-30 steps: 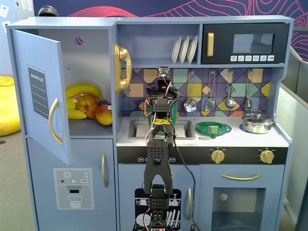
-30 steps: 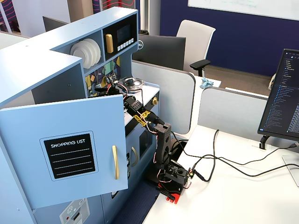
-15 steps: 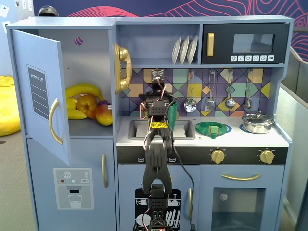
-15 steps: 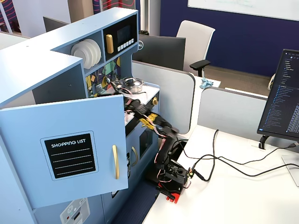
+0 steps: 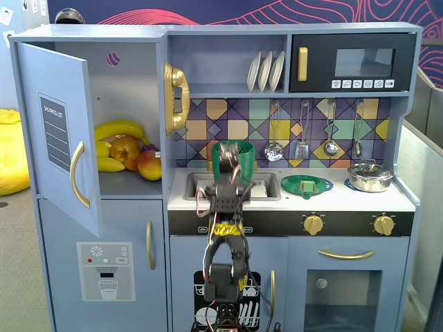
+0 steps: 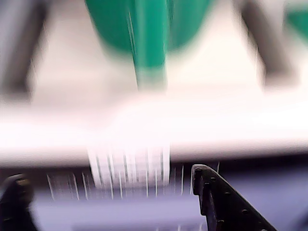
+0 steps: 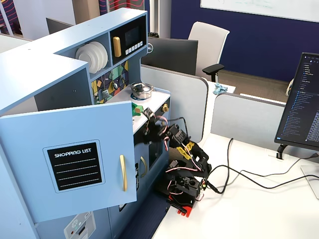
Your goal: Pick up the green pineapple from the left cabinet and place it in the green recipient
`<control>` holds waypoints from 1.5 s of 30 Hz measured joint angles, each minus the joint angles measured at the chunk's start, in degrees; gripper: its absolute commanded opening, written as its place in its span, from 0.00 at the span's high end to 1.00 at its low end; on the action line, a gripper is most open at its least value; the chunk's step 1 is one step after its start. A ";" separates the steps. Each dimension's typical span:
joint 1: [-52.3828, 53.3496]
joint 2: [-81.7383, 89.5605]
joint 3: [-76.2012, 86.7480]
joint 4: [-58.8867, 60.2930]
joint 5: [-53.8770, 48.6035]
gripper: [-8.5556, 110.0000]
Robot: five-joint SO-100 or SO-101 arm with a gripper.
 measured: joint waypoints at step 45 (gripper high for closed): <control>-6.33 21.36 43.68 19.86 7.91 0.87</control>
